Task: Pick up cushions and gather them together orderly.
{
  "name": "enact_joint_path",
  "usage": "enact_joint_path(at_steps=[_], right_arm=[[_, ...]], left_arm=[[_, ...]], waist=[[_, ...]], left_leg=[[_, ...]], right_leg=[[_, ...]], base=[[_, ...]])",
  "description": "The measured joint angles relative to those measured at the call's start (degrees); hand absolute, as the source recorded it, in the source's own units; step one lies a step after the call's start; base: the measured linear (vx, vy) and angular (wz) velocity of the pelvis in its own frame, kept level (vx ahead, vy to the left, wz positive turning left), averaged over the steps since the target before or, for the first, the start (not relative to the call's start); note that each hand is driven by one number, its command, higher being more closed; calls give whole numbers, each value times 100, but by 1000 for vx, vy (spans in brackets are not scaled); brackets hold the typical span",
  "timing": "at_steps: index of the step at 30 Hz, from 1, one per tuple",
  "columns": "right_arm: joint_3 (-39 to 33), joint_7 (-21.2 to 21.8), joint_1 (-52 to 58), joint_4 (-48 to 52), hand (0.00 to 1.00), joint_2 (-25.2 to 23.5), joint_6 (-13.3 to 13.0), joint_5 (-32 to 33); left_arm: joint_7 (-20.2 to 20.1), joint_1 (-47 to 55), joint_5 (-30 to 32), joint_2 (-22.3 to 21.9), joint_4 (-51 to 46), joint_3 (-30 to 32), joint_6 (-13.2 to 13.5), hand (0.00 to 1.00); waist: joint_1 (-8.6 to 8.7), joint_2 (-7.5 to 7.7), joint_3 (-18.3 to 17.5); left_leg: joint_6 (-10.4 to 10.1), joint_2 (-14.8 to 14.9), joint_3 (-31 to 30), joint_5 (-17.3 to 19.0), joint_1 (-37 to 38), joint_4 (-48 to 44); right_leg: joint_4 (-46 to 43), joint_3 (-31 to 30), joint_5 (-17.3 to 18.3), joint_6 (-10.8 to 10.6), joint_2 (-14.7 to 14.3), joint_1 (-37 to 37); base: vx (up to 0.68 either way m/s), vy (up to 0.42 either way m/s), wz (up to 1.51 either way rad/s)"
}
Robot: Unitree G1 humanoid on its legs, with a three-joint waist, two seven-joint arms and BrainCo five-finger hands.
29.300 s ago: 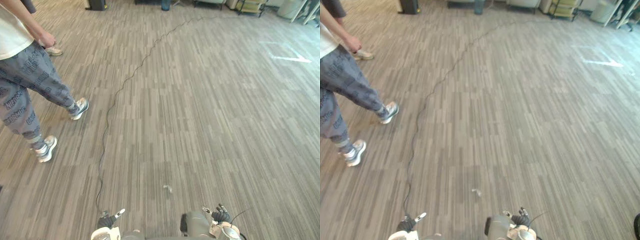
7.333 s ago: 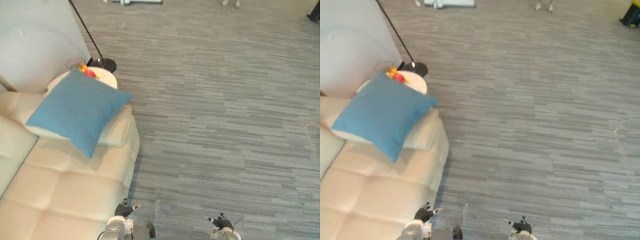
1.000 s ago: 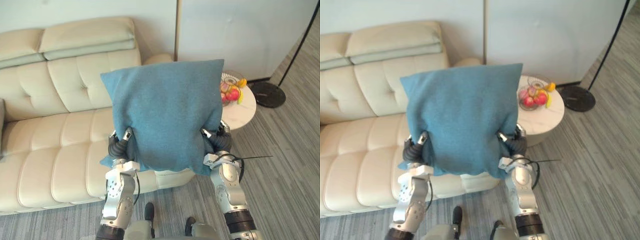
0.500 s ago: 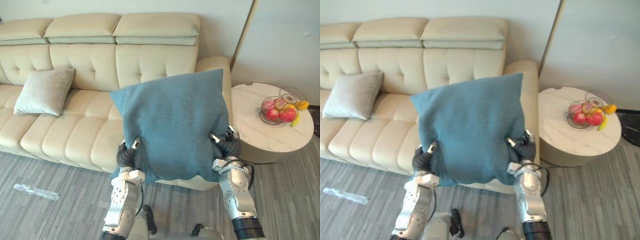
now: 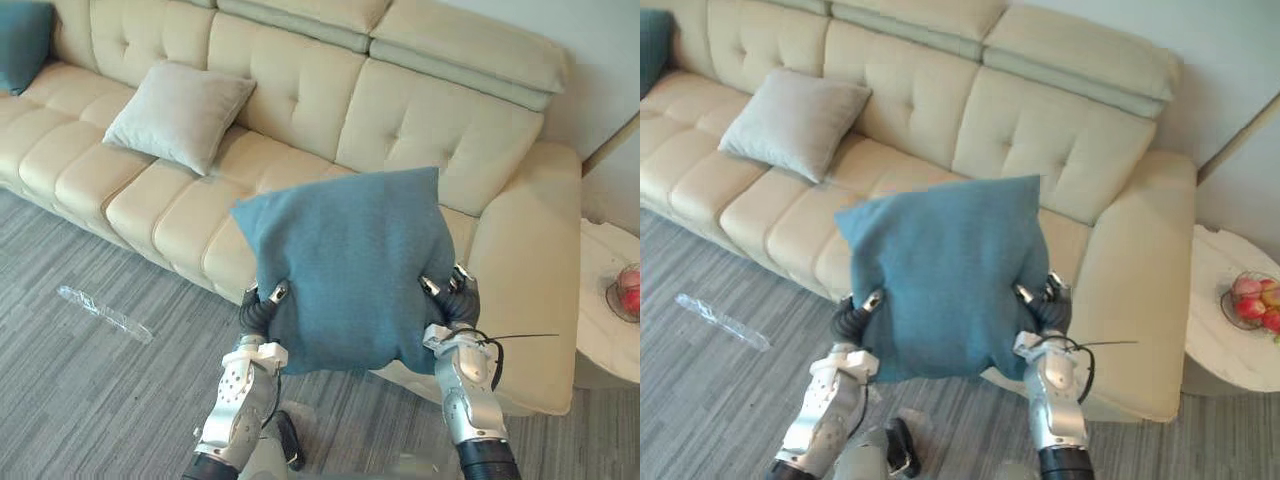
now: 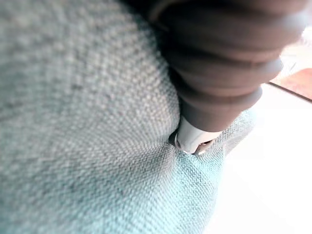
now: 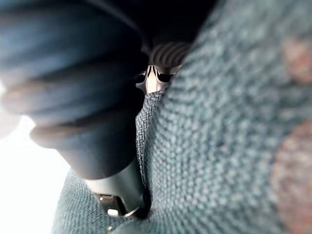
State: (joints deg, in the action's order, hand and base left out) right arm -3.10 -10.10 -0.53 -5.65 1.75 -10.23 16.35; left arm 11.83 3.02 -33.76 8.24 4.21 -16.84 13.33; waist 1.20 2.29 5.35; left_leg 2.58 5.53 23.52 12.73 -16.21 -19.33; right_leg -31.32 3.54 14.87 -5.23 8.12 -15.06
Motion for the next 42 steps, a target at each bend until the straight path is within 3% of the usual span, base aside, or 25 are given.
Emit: enact_joint_path(at_steps=[2,4,5,7,9,11,12,13,14,15,16,17,18,20,21,22,23,24,28,33,34,35,38,42], right_arm=[[-83,59,75,0,100,35,-1,90],[-126,64,148,20,100,68,-21,173],[-164,70,227,60,100,167,-89,187],[-214,73,321,240,100,179,-77,235],[-316,72,509,665,100,119,-71,233],[-346,72,789,1140,100,114,-72,233],[-340,73,963,1427,100,32,-81,235],[-340,72,1052,1631,100,-9,-83,236],[-342,74,1090,1857,100,49,-208,234],[-333,89,1022,1866,100,52,-273,236],[-320,91,1005,1867,100,41,-276,236],[-299,91,970,1853,100,-34,-274,236],[-285,91,962,1836,100,-103,-272,232],[-250,91,969,1825,100,-156,-272,226],[-156,92,976,1820,100,-122,-274,223],[-74,100,1039,1731,100,-154,-258,223],[-68,100,1079,1738,100,-176,-254,221],[-57,102,1121,1747,100,-231,-244,210],[65,115,1053,1753,100,-224,-242,170],[160,190,672,1530,100,-158,-272,166],[159,205,488,1262,100,-138,-280,169],[159,207,423,1088,100,-116,-276,170],[160,219,367,676,100,60,-268,170],[160,253,364,473,100,287,-241,170]], left_arm=[[-86,-9,31,-9,-1,-37,-18,100],[-122,-16,123,-17,-4,-127,-20,100],[-215,-37,193,-104,-3,-160,-29,100],[-242,-100,221,-221,-26,-188,-30,100],[-243,-151,220,-315,-25,-196,-38,100],[-275,-84,215,-447,-30,-228,-55,100],[-337,65,215,-483,-155,-225,-55,100],[-362,168,215,-504,-274,-227,-55,100],[-476,336,215,-607,-441,-238,-48,100],[-509,379,216,-614,-547,-225,-22,100],[-525,380,218,-614,-563,-215,-13,100],[-557,403,219,-611,-589,-208,-3,100],[-557,475,219,-609,-594,-184,-2,100],[-557,609,218,-604,-593,-167,-9,100],[-556,765,218,-618,-641,-164,-7,100],[-554,831,218,-539,-656,-138,-16,100],[-554,839,218,-530,-668,-138,-15,100],[-554,841,219,-501,-745,-137,5,100],[-554,846,218,-461,-748,-107,23,100],[-553,827,217,-449,-804,23,89,100],[-548,773,218,-449,-801,71,98,100],[-536,700,218,-449,-801,93,100,100],[-535,635,219,-430,-772,102,96,100],[-536,537,223,-293,-661,34,50,100]], waist=[[154,-9,8],[260,-5,-25],[370,-11,-36],[282,-112,-84],[305,-151,-86],[287,-201,-35],[292,-135,-87],[300,-103,-115],[220,-274,-245],[71,-314,-272],[33,-285,-256],[-114,-280,-253],[-153,-204,-207],[-159,-194,-199],[-174,-354,-251],[-152,-290,-254],[-127,-260,-257],[-145,-140,-290],[-190,-76,-301],[-303,-80,-309],[-296,-91,-307],[-282,-103,-300],[-129,-149,-276],[-68,-146,-275]], left_leg=[[-29,-326,-113,-211,612,657],[-47,-500,-284,-283,857,802],[-143,-589,-548,-134,911,633],[-233,-487,-768,-121,878,523],[-279,-409,-822,-150,896,348],[-271,-193,-671,-156,917,-559],[-256,-34,-495,-125,746,-1444],[-269,53,-358,-155,616,-1967],[-190,357,-233,270,383,-2369],[-208,408,-397,540,202,-2297],[-232,393,-477,586,145,-2247],[-329,264,-946,687,-6,-1914],[-394,181,-1320,678,-17,-1673],[-600,75,-1817,599,-19,-1276],[-786,130,-2310,256,194,-342],[-859,92,-2035,-31,347,-327],[-824,82,-1961,-5,365,-317],[-651,82,-1448,126,359,-496],[-618,70,-924,148,427,-755],[-496,54,-431,217,697,-502],[-496,21,-335,216,836,-221],[-496,8,-334,216,892,-35],[-492,25,-385,182,1038,295],[-499,-79,-551,-39,1075,581]], right_leg=[[378,74,1,139,-683,-383],[987,118,-360,301,-825,-433],[1263,227,-953,925,-815,-359],[1329,425,-954,931,-817,-244],[1310,565,-954,932,-801,-96],[670,693,-767,906,-882,-89],[1264,515,-968,830,-801,266],[1409,475,-713,855,-737,522],[1628,204,-562,921,-888,719],[1666,-106,-555,928,-911,730],[1678,-234,-555,928,-901,743],[1768,-725,-550,913,-844,845],[1773,-961,-503,813,-777,936],[1728,-1269,-403,633,-710,1012],[1560,-1617,-244,365,-798,943],[1443,-1954,-151,200,-735,875],[1469,-1985,-189,171,-702,870],[1666,-2299,-351,16,-590,808],[2041,-2786,-912,-330,-458,693],[1909,-2245,-1246,-245,-474,148],[1991,-1743,-1335,-119,-421,61],[2069,-1403,-1426,-55,-412,5],[2134,-1142,-1566,56,-468,6],[2552,-910,-1693,157,-389,174]], base=[[299,17,62],[328,-36,85],[317,-43,65],[440,-51,45],[347,-43,47],[251,-26,26],[167,-52,19],[163,-38,-12],[255,54,-69],[282,106,-90],[321,226,-119],[291,277,-110],[289,311,-135],[185,269,-110],[205,371,-144],[211,369,-137],[232,423,-135],[210,334,-121],[137,274,-122],[34,73,-127],[-29,13,-84],[-29,13,-73],[-51,-18,-16],[-86,-42,10]])
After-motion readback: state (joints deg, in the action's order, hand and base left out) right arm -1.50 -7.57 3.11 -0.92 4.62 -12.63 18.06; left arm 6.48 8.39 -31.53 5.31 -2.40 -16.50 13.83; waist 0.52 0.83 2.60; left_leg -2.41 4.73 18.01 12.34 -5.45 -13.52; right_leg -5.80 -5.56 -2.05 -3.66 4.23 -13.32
